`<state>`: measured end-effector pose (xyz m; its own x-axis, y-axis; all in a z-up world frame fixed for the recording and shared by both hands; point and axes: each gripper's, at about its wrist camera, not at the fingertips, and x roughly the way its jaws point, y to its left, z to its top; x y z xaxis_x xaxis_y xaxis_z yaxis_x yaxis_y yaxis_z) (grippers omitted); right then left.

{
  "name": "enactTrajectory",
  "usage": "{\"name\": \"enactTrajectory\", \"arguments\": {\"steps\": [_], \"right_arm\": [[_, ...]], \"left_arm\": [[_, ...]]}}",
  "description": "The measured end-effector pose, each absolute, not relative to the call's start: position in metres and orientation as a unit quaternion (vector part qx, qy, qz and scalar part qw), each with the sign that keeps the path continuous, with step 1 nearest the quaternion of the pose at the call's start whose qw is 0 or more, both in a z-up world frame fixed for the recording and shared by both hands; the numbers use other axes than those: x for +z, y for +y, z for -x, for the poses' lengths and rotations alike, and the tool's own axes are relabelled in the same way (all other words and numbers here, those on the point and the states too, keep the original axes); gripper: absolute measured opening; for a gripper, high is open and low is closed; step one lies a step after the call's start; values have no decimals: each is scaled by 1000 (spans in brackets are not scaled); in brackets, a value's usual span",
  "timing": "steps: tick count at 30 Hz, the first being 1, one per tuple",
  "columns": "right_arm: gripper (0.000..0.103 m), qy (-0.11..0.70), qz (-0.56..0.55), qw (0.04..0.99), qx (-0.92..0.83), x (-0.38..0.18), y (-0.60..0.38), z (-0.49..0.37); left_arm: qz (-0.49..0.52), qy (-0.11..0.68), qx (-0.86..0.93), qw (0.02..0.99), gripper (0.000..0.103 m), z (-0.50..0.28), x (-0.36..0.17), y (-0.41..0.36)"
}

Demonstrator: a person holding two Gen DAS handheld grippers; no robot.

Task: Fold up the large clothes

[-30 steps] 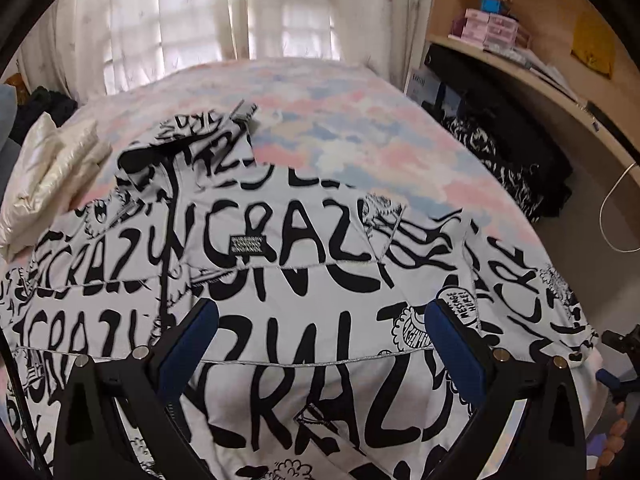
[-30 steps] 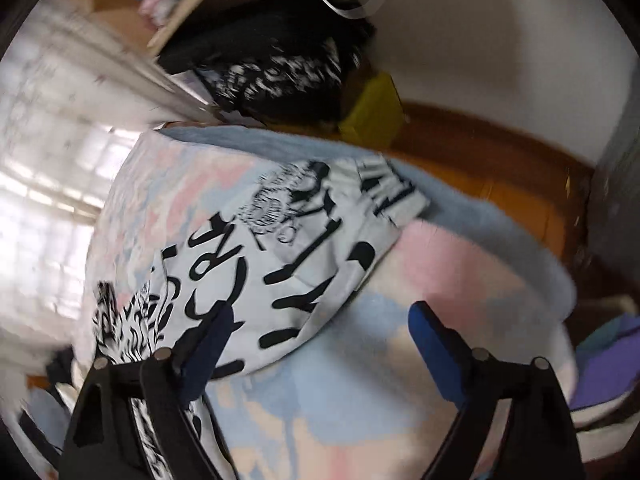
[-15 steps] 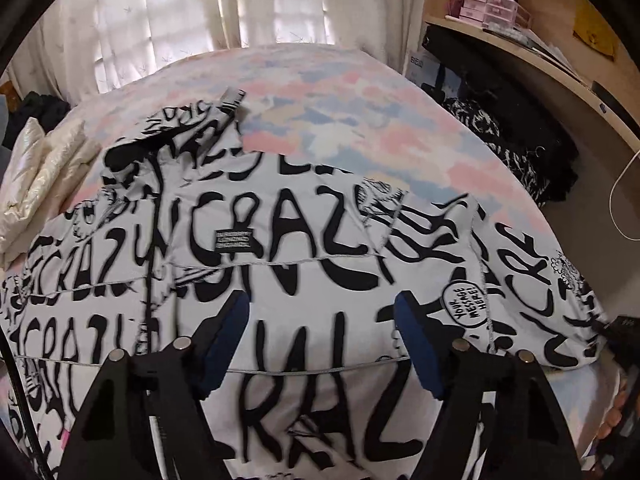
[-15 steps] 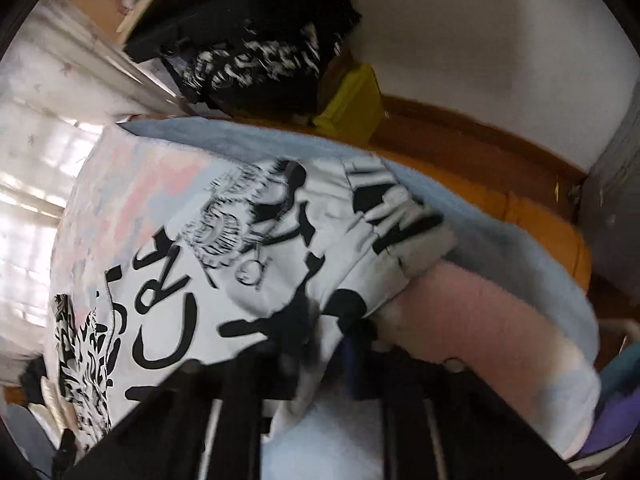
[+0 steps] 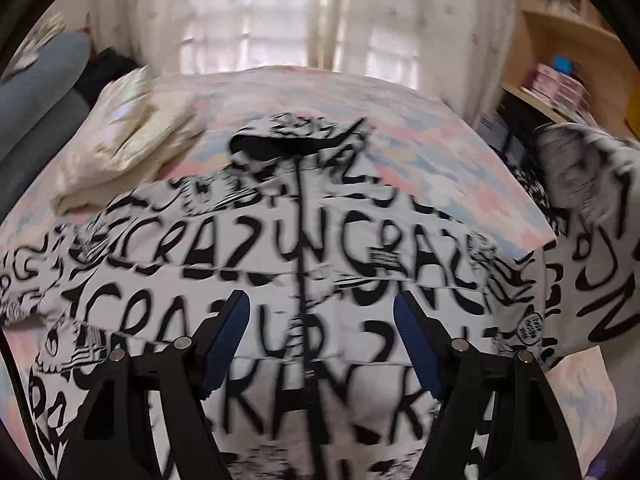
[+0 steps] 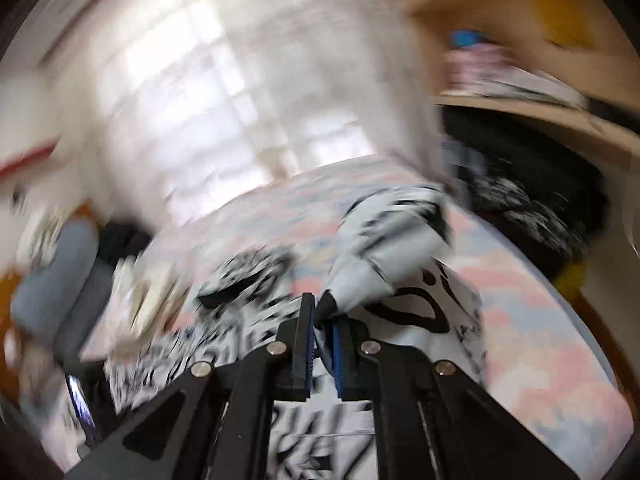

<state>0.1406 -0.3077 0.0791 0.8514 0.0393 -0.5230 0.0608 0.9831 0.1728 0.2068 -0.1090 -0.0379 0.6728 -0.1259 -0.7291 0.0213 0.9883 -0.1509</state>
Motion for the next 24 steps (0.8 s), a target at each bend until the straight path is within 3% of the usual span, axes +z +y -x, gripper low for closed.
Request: {"name": "enactTrajectory", "arguments": {"steps": [2,4,10,15,19,24], "right_arm": [[27,307,-58,950,23,60,-270,-155],[60,336,-54,939,45,40,-253,-161],[62,394,-67,914,62,-1,-249,-159],[62,423,-147,893,46,-28,-291,-151],[62,436,-202,877,36,-54,-312,-144],[62,448,-231,863,29,-80,-322,-136]], "left_arm": [[74,411,-34,908,73,-206,-46,-90],[85,420,-33,903,73,-208,-56,-76],[148,458,-75,873,73,-217,-89,-50],[199,486,-132,841,73,-231,-113,-57],[181,488,-143,842,73,-250,-124,-80],[136,514,-153,833,55,-277,-144,-111]]}}
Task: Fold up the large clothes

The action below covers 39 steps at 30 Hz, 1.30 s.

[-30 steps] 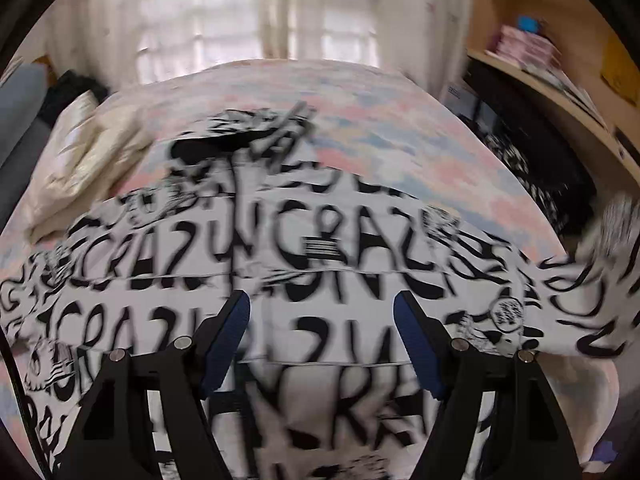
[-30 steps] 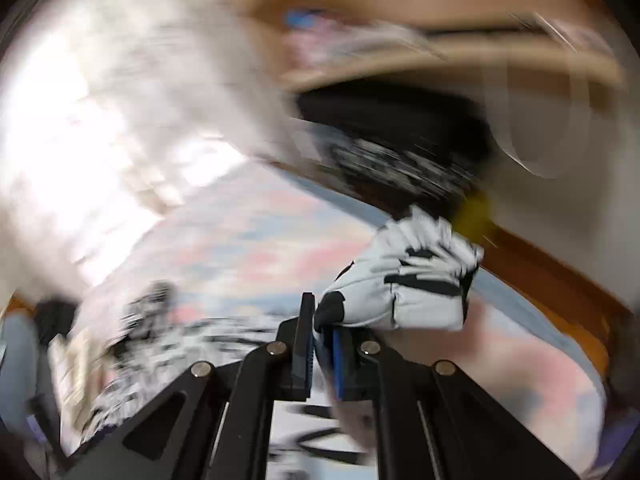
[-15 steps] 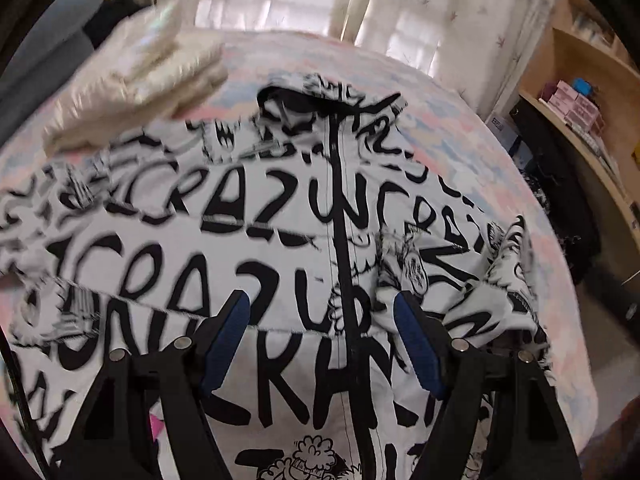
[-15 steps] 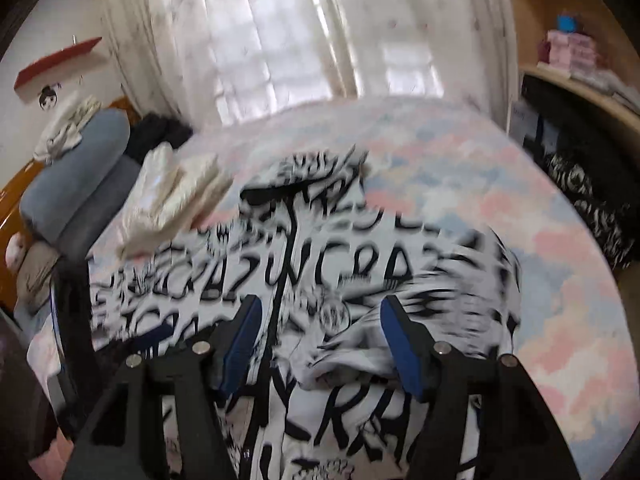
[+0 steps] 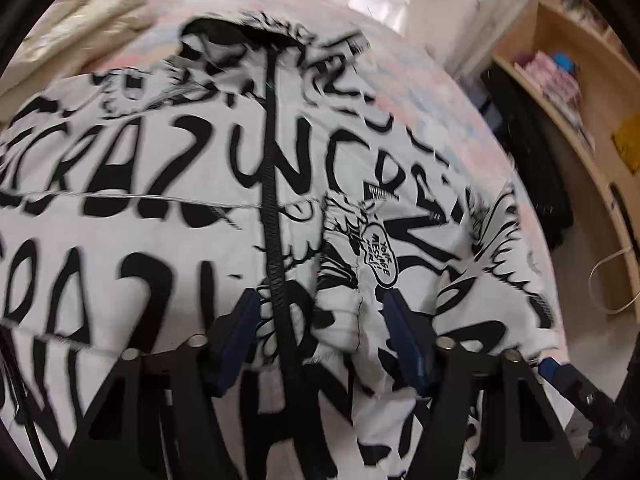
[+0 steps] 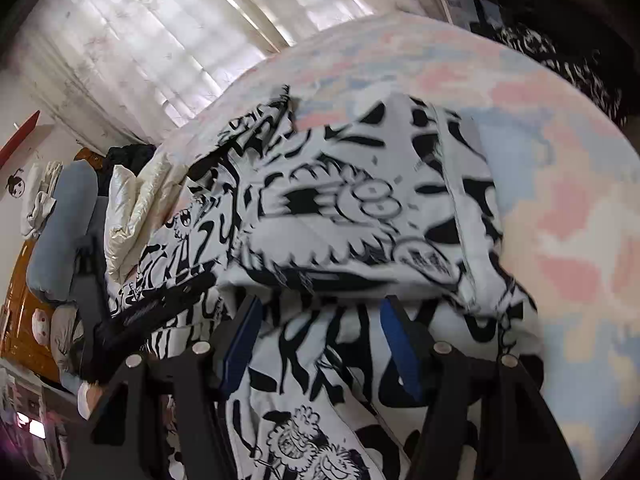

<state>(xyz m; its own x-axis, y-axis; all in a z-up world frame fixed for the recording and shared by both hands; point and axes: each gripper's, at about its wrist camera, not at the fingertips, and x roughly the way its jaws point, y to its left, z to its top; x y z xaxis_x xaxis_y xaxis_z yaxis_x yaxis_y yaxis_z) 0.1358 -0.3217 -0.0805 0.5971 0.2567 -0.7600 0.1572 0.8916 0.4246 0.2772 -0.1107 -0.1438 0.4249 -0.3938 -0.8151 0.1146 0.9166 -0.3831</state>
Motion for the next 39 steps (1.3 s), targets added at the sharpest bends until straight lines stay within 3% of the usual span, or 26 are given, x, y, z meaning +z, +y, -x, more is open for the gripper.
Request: {"name": "enactTrajectory", "arguments": {"steps": [2,4,8,15,19,21,24,26,28,37,38,39], "right_arm": [[62,453,-235,860,28,-87,-322,-134],[62,456,-231,859,27,-90,-322,-131],[62,451,-215,866,26,-86,-323,-124],[62,422,-181,888,14,-59,-331,-116],[63,431,-182,884,2,-59,-343,-121],[71,442,-189,877,-11,-64,-352,-129],[72,455,-210,865,-26,-73,-373,-150],[72,463,-226,856,-33,-79,-386,-168],[72,472,-241,847,-43,-89,-400,-188],[72,512,-246,817,-97,-141,-437,-271],[73,515,-260,812,-92,-147,-440,-276],[74,512,-267,812,-84,-150,-441,-278]], "left_arm": [[115,532,-152,825,21,-285,-154,-123],[85,536,-139,829,17,-288,-155,-136],[17,468,-130,874,4,-276,-109,-159],[-2,323,-67,944,3,-252,-19,-116],[-8,383,-43,923,7,-255,-59,-71],[-13,429,-39,902,11,-258,-90,-57],[29,485,-58,872,34,-261,-124,-33],[64,492,-58,867,60,-265,-131,-19],[95,483,-56,868,65,-275,-132,-13],[39,503,-50,862,63,-328,-157,-46],[34,507,-50,860,38,-333,-160,-51],[34,511,-53,857,26,-336,-161,-54]]}}
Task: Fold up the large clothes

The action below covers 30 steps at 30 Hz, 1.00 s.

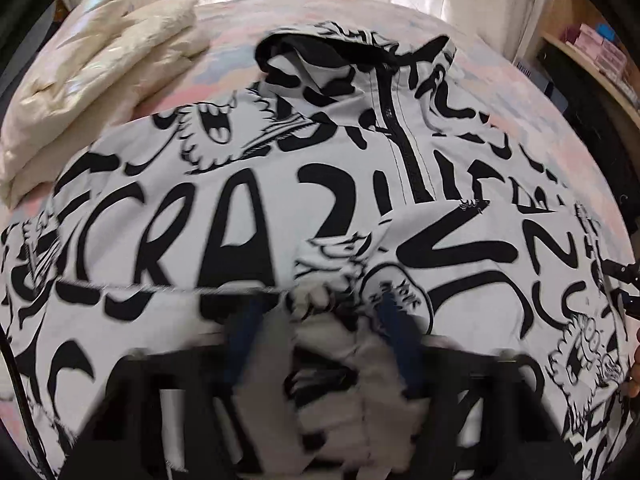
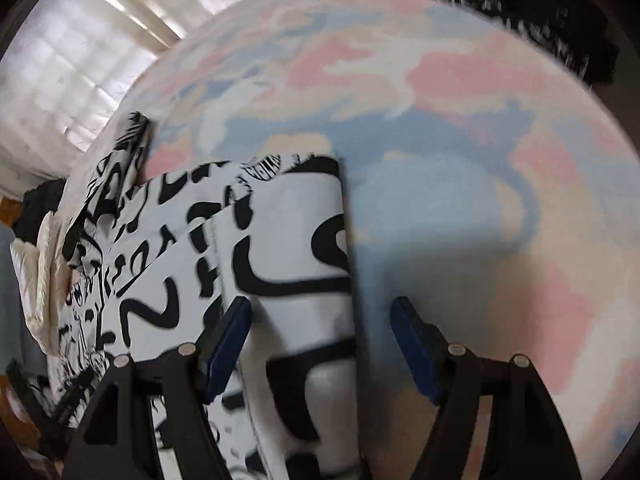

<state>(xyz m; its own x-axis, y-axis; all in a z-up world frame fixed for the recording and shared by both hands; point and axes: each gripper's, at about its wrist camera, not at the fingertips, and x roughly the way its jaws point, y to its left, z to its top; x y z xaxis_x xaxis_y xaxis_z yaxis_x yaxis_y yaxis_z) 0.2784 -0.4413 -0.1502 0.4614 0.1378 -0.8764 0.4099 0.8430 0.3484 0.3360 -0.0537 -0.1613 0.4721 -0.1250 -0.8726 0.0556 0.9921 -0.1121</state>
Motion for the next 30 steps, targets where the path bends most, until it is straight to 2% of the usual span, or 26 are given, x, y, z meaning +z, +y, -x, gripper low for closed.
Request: {"name": "enactTrajectory", "arguments": {"steps": [1,2,3,4,7,11,12,13,14,15,16,18,20,24,27,30], "right_arm": [[66,507,-265,817,-76,-150,-440,-280],[47,498,-252,827,-71,-146,-437,-282],[2,492,-232,836,-72,-140,-435,-283],[2,478,-228,845,-76,-132,-435,-281],[2,444,-223,863,-92,-130,-438,-276],[9,484,-220,840,-109,-149,-439,-282],[13,484,-226,838,-113,-143,-439,-279],[20,483,-228,838,-114,-136,-438,-276],[24,478,-227,841,-112,-129,-434,-271],[32,469,-220,848,-108,-119,-428,-264],[40,461,-209,856,-104,-108,-418,-256],[44,446,-194,870,-81,-92,-394,-240],[45,449,-189,872,-42,-85,-363,-229],[45,490,-182,852,37,-105,-293,-216],[45,523,-140,839,46,-135,-257,-212],[42,520,-114,846,22,-145,-265,-199]], "left_arm": [[32,511,-49,858,26,-341,-160,-57],[30,503,-47,862,18,-342,-158,-58],[23,487,-46,872,16,-344,-151,-61],[17,471,-45,881,12,-345,-145,-64],[20,442,-47,896,13,-348,-139,-68],[18,487,-30,873,22,-356,-163,-68],[25,484,-28,874,24,-353,-161,-65],[34,480,-24,876,30,-350,-155,-62],[38,478,-19,878,42,-347,-149,-58],[41,473,-14,880,46,-343,-143,-55],[46,461,-8,886,50,-337,-134,-51],[56,433,-10,900,50,-322,-116,-46],[66,424,-28,903,50,-309,-106,-50],[77,466,-76,878,50,-292,-117,-83],[29,493,-72,866,50,-282,-143,-114],[-12,487,-50,872,50,-277,-165,-118]]}}
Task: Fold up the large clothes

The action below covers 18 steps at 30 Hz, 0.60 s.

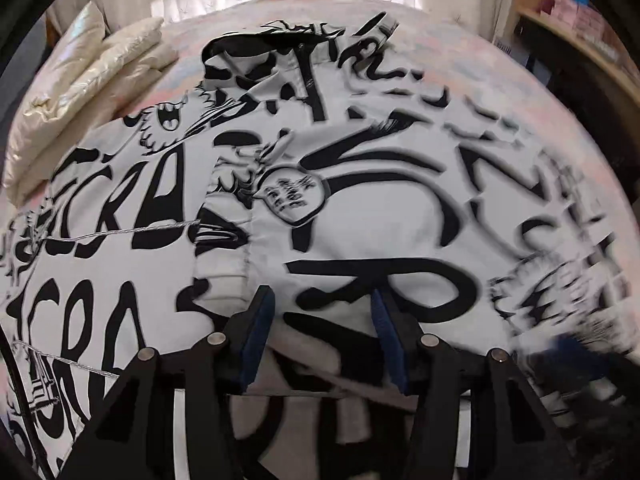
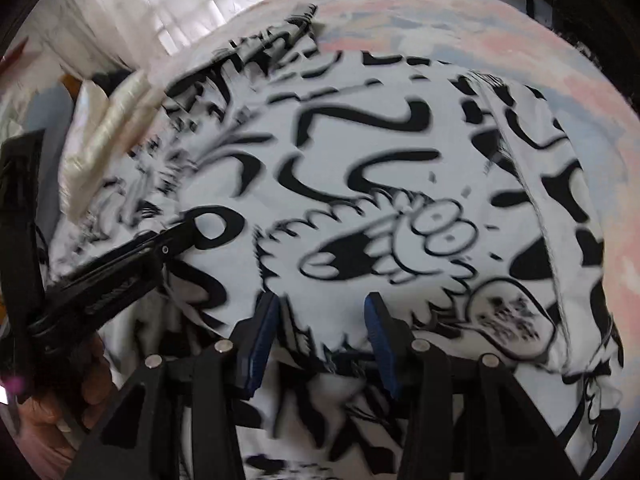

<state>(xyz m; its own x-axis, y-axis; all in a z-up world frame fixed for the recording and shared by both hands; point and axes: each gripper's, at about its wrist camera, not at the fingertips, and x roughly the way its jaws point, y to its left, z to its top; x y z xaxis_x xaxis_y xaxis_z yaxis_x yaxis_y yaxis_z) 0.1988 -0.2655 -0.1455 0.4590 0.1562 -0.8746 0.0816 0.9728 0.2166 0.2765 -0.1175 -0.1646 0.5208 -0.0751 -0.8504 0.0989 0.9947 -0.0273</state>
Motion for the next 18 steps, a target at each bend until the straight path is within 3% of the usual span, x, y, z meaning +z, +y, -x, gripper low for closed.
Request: {"name": "enactTrajectory", "arguments": {"steps": [3,5,6,7,10,12,14,16,18], "right_arm": [[42,501,-82,858,-75,-139,-311,-177],[20,496,-118,857,-77,-139,-343,-164],[0,499,-138,852,-76,-140,-354,-160],[0,499,-165,848,-71,-140,-365,-155],[0,495,-197,844,-68,-132,-372,-145],[5,495,-200,843,-69,-128,-366,-141],[15,494,-193,845,-73,-120,-356,-136],[36,487,-193,849,-67,-114,-345,-126],[40,477,-195,855,-58,-105,-334,-117]], "left_arm": [[-17,474,-62,878,50,-270,-163,-111],[-16,476,-67,877,50,-267,-161,-107],[-14,478,-70,875,50,-268,-160,-107],[-12,481,-73,874,50,-266,-159,-107],[-10,485,-70,872,50,-259,-152,-106],[-8,483,-68,873,51,-255,-147,-104],[-8,482,-59,874,60,-245,-139,-101],[-9,476,-51,878,62,-233,-130,-96],[-11,470,-49,881,62,-220,-120,-91]]}}
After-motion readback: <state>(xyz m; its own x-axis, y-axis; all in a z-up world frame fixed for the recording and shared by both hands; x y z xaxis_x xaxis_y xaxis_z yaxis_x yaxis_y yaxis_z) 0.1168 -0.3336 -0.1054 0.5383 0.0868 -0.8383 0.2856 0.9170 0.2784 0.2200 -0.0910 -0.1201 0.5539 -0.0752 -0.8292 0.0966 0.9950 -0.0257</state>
